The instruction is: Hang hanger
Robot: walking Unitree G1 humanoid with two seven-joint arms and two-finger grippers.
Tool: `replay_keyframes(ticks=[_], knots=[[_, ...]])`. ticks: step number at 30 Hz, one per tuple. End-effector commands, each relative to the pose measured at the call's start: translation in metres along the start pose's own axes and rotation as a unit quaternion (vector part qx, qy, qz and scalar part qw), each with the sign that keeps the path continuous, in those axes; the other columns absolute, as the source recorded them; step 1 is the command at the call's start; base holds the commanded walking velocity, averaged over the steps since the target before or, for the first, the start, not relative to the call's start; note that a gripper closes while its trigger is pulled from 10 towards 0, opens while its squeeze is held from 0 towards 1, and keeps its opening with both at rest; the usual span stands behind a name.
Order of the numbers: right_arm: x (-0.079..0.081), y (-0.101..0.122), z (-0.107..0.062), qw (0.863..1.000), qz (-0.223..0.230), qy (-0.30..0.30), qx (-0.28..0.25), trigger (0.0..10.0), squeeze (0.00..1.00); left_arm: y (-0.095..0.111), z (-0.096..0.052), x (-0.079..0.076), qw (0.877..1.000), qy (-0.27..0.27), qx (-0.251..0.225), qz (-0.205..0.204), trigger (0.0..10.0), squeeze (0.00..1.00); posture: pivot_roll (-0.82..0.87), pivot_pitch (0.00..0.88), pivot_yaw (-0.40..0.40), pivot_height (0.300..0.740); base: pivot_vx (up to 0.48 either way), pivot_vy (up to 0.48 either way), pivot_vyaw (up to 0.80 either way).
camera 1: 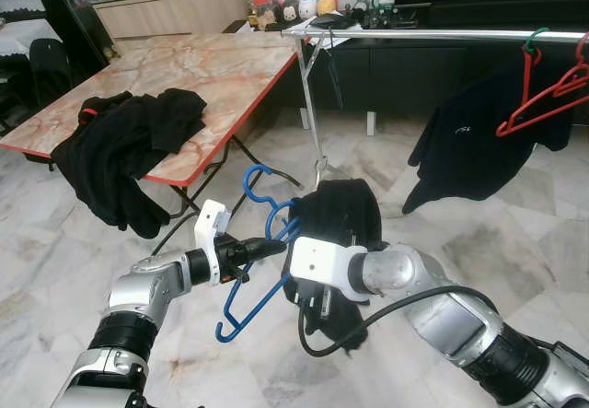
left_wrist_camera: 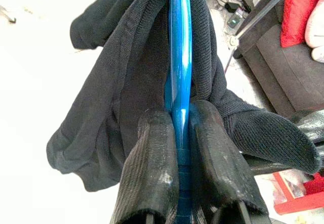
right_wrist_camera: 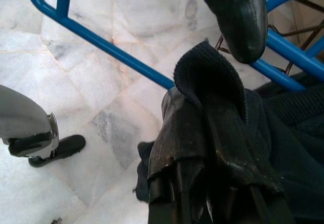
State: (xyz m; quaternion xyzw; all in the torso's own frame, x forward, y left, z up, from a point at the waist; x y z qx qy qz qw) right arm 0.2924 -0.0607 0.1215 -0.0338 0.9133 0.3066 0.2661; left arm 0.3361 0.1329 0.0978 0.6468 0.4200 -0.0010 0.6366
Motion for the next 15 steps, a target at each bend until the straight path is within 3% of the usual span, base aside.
replay_keyframes(ticks=[1, 15], knots=[[-0.005, 0.006, 0.000, 1.000, -0.006, -0.008, -0.010, 10.0, 0.00, 0.011, -0.006, -0.004, 1.000, -0.015, -0.021, 0.008, 10.0, 0.00, -0.15, 0.004, 0.230, 0.740, 0.000, 0.000, 0.00], [-0.011, 0.003, -0.002, 1.000, -0.012, -0.022, -0.003, 10.0, 0.00, -0.004, -0.016, -0.021, 0.995, -0.088, 0.035, 0.006, 10.0, 0.00, -0.15, 0.004, 0.233, 0.740, 0.000, 0.000, 0.00]])
Point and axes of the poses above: a point about 5 cm out from each wrist's last joint towards the gripper, its own z axis pointing out of the wrist towards the gripper, its own y axis along the axis of the wrist's last joint, x = y × z, the point moved 2 cm from there along z, pointing out of the wrist towards the gripper, and after that the axes turned 8 degrees about -z, right-handed, at the moved point
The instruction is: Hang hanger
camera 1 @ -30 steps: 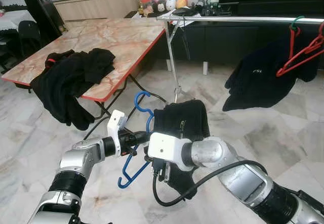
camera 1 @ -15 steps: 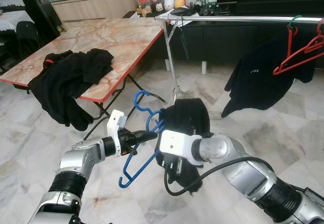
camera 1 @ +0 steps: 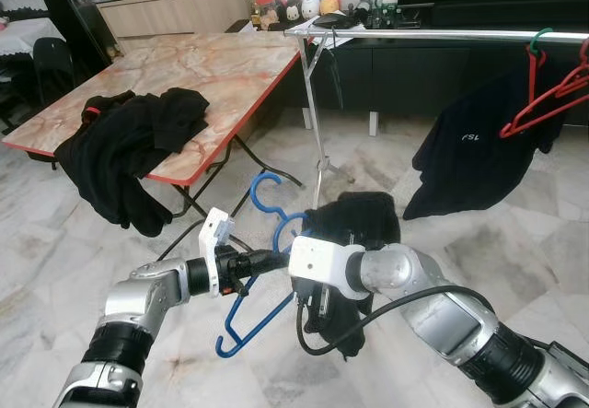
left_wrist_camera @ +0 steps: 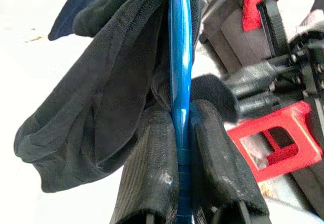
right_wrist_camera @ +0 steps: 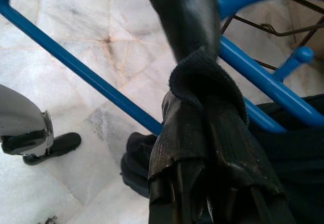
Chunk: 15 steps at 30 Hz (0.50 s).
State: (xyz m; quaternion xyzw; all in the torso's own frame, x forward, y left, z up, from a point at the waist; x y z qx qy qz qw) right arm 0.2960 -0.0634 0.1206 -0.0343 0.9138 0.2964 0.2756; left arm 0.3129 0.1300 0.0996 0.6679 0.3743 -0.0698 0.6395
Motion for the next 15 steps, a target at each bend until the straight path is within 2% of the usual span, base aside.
replay_keyframes(ticks=[1, 6, 9, 15], knots=[[-0.009, 0.007, -0.003, 1.000, -0.006, -0.014, -0.014, 10.0, 0.00, 0.007, -0.007, -0.004, 1.000, -0.008, -0.005, 0.016, 10.0, 0.00, -0.15, 0.005, 0.233, 0.740, 0.000, 0.000, 0.00], [-0.004, 0.013, -0.005, 1.000, -0.008, -0.001, -0.025, 10.0, 0.00, 0.017, -0.009, 0.001, 0.999, 0.024, -0.033, 0.028, 10.0, 0.00, -0.15, 0.005, 0.231, 0.740, 0.000, 0.000, 0.00], [0.011, 0.022, -0.007, 0.998, -0.011, 0.037, -0.052, 10.0, 0.00, 0.030, -0.008, 0.008, 0.995, 0.065, -0.072, 0.039, 10.0, 0.00, -0.15, 0.007, 0.229, 0.740, 0.000, 0.000, 0.00], [0.012, 0.024, -0.007, 0.998, -0.009, 0.038, -0.055, 10.0, 0.00, 0.043, -0.006, 0.014, 0.987, 0.103, -0.107, 0.056, 10.0, 0.00, -0.15, 0.009, 0.227, 0.740, 0.000, 0.000, 0.00]])
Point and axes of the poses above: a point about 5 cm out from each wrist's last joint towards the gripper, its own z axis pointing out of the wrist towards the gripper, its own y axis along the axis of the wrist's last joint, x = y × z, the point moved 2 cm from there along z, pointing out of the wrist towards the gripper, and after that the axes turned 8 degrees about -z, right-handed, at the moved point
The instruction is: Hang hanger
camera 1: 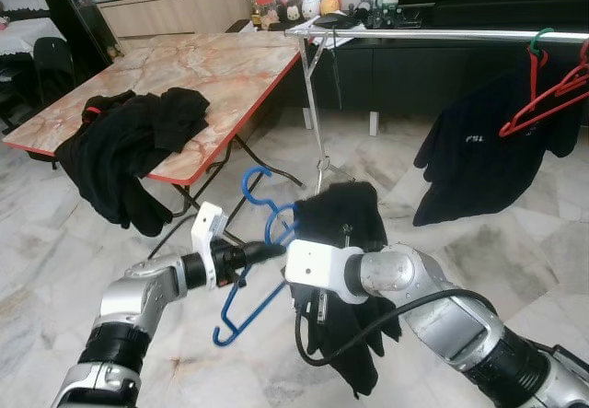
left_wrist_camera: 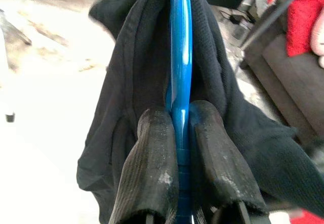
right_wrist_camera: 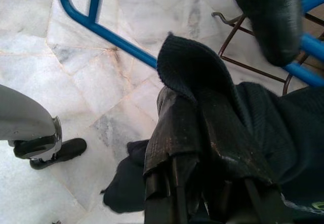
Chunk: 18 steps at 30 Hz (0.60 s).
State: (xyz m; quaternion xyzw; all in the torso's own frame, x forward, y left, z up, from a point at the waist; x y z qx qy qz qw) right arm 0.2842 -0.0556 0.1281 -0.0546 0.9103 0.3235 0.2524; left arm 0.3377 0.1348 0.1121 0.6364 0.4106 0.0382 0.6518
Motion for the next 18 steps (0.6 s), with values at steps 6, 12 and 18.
replay_keyframes(ticks=[6, 12, 18], knots=[[0.005, 0.012, 0.001, 1.000, -0.001, 0.013, -0.026, 10.0, 0.00, 0.024, -0.004, 0.003, 0.998, 0.015, -0.056, 0.016, 10.0, 0.00, -0.15, 0.010, 0.227, 0.740, 0.000, 0.000, 0.00], [0.004, 0.016, 0.001, 0.999, 0.001, 0.011, -0.033, 10.0, 0.00, 0.010, -0.009, -0.015, 0.998, -0.068, 0.004, 0.000, 10.0, 0.00, -0.15, 0.011, 0.230, 0.740, 0.000, 0.000, 0.00], [0.002, 0.013, 0.000, 1.000, -0.002, 0.008, -0.027, 10.0, 0.00, 0.006, -0.009, -0.019, 0.997, -0.080, 0.010, -0.002, 10.0, 0.00, -0.15, 0.010, 0.229, 0.740, 0.000, 0.000, 0.00]])
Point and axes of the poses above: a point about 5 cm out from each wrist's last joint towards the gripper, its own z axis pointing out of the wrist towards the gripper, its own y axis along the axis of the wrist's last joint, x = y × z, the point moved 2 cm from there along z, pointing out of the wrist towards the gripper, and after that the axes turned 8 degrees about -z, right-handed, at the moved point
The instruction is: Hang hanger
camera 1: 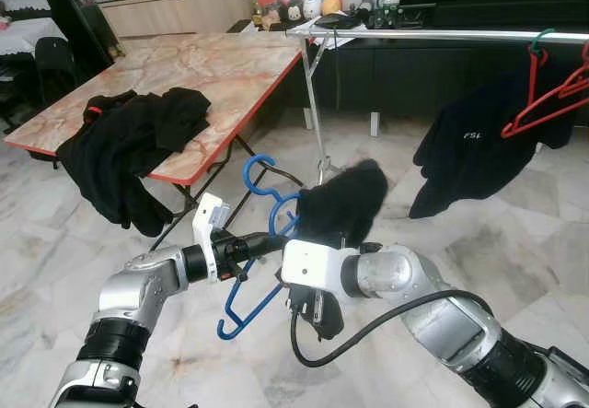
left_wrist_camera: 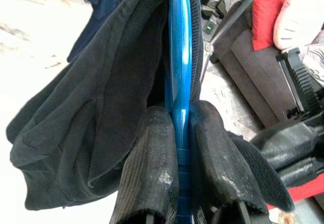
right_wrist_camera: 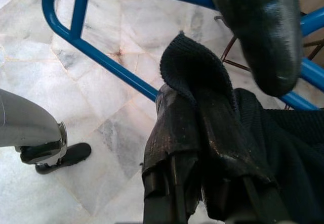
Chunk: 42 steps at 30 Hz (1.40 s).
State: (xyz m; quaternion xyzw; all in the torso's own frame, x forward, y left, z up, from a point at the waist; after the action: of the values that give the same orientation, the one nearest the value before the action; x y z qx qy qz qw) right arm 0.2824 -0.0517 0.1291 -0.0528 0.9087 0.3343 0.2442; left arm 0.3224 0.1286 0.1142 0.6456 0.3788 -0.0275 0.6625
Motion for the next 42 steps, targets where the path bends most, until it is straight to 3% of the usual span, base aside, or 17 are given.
replay_keyframes(ticks=[1, 10, 11, 13, 14, 29, 42], knots=[[0.000, 0.007, -0.001, 1.000, -0.009, 0.001, -0.013, 10.0, 0.00, 0.012, -0.005, -0.005, 1.000, -0.013, -0.013, 0.018, 10.0, 0.00, -0.15, 0.010, 0.229, 0.740, 0.000, 0.000, 0.00], [-0.005, -0.002, -0.004, 1.000, -0.012, -0.009, 0.006, 10.0, 0.00, 0.013, -0.006, -0.006, 1.000, -0.012, -0.015, 0.015, 10.0, 0.00, -0.15, 0.012, 0.229, 0.740, 0.000, 0.000, 0.00], [-0.005, -0.005, -0.005, 1.000, -0.014, -0.009, 0.011, 10.0, 0.28, 0.013, -0.006, -0.006, 1.000, -0.012, -0.015, 0.014, 10.0, 0.00, -0.15, 0.012, 0.229, 0.740, 0.000, 0.000, 0.00], [-0.005, -0.005, -0.005, 1.000, -0.014, -0.009, 0.012, 10.0, 0.28, 0.013, -0.006, -0.006, 1.000, -0.012, -0.016, 0.014, 10.0, 0.00, -0.15, 0.012, 0.229, 0.740, 0.000, 0.000, 0.00], [-0.005, -0.006, -0.005, 1.000, -0.014, -0.009, 0.013, 10.0, 1.00, 0.013, -0.006, -0.006, 1.000, -0.012, -0.016, 0.014, 10.0, 0.00, -0.15, 0.012, 0.228, 0.740, 0.000, 0.000, 0.00], [-0.005, -0.010, -0.008, 1.000, -0.020, -0.007, 0.023, 10.0, 1.00, 0.014, -0.007, -0.004, 1.000, -0.003, -0.025, 0.013, 10.0, 0.00, -0.15, 0.012, 0.226, 0.740, 0.000, 0.000, 0.00], [-0.002, -0.023, -0.024, 0.999, -0.022, 0.000, 0.045, 10.0, 1.00, 0.016, -0.008, -0.001, 0.999, 0.007, -0.040, 0.011, 10.0, 0.00, -0.16, 0.012, 0.222, 0.740, 0.000, 0.000, 0.00]])
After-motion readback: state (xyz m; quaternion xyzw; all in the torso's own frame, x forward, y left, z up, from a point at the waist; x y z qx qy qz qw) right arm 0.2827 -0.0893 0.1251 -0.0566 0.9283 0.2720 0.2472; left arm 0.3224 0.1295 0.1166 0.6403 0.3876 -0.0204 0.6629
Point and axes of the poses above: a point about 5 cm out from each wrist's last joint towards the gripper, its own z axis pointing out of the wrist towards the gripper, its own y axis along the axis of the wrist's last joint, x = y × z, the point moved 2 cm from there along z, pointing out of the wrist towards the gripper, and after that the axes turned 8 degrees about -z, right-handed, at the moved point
